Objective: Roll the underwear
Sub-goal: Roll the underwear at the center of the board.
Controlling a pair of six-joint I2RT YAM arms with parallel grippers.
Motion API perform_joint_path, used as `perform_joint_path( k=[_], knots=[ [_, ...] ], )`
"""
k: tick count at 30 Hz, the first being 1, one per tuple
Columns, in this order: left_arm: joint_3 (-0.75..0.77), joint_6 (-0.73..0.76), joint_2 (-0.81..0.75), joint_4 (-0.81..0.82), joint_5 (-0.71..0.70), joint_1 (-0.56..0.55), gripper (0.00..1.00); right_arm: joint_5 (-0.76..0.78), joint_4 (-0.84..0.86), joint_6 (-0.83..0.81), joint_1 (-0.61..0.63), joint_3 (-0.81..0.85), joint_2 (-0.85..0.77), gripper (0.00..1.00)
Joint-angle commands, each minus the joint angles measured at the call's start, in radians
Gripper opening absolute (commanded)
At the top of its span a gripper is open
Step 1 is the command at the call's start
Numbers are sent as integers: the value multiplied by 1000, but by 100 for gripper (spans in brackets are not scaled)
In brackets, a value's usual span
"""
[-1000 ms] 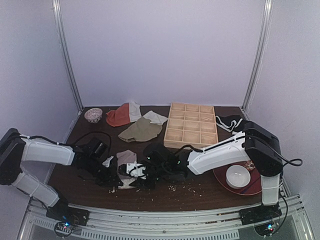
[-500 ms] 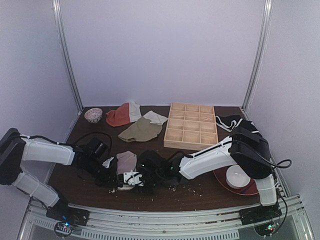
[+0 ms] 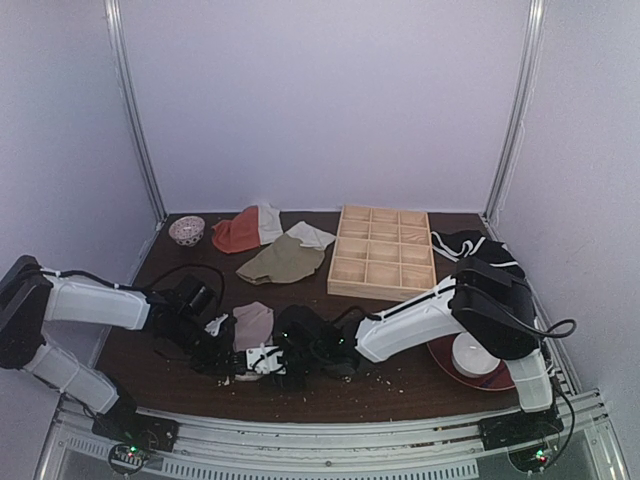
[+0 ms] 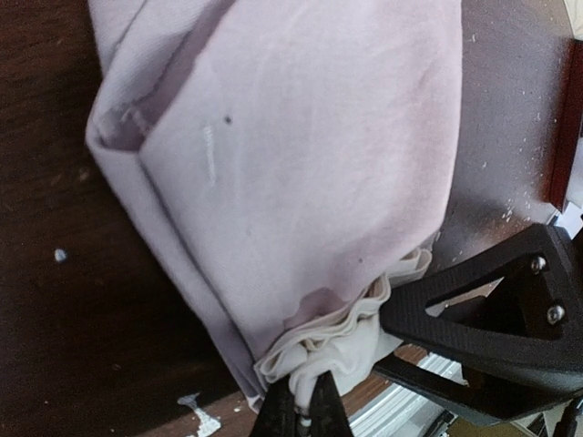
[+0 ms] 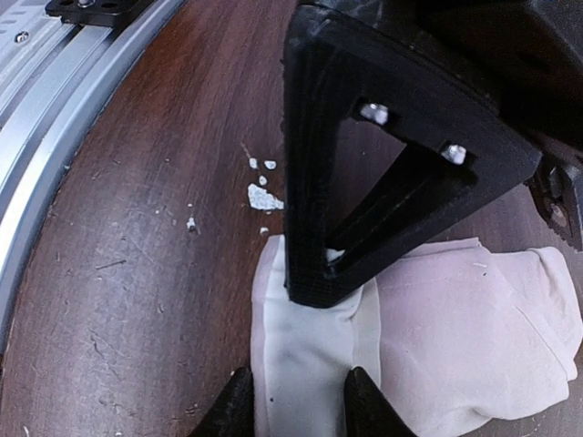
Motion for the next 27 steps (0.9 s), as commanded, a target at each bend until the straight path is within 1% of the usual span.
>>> perform_joint_path(
  k=[1, 4, 8, 9, 11, 14, 16, 21, 24, 26, 27],
  knots=[
    [-21, 27, 40, -114, -14, 0, 0, 53, 11, -28, -6, -26, 26, 33],
    [-21, 27, 41, -113, -10, 1, 0, 44, -7, -35, -8, -16, 37, 30],
    [-18, 32, 42, -120, -5, 3, 0, 29, -23, -34, -9, -10, 45, 17],
    [-19, 34, 44, -121, -3, 5, 0, 23, -22, -32, -9, -13, 42, 15],
    [-20, 36, 50, -120, 2, 6, 0, 21, 0, -23, -8, -32, 34, 14],
    [-20, 36, 53, -117, 3, 9, 0, 20, 9, -15, -4, -51, 23, 8],
    [-15, 33, 52, -119, -1, 9, 0, 18, -4, -5, -3, -51, 17, 1],
    [15, 31, 33, -152, -25, 17, 0, -11, -82, 76, -4, -18, -1, 0],
    [45, 23, -7, -191, -58, 21, 14, -36, -127, 141, -3, 2, -12, 0],
    [71, 20, -53, -228, -88, 28, 28, -59, -164, 188, -6, 22, -12, 0],
    [84, 21, -77, -250, -104, 36, 33, -73, -188, 213, -6, 39, -8, 0]
  ],
)
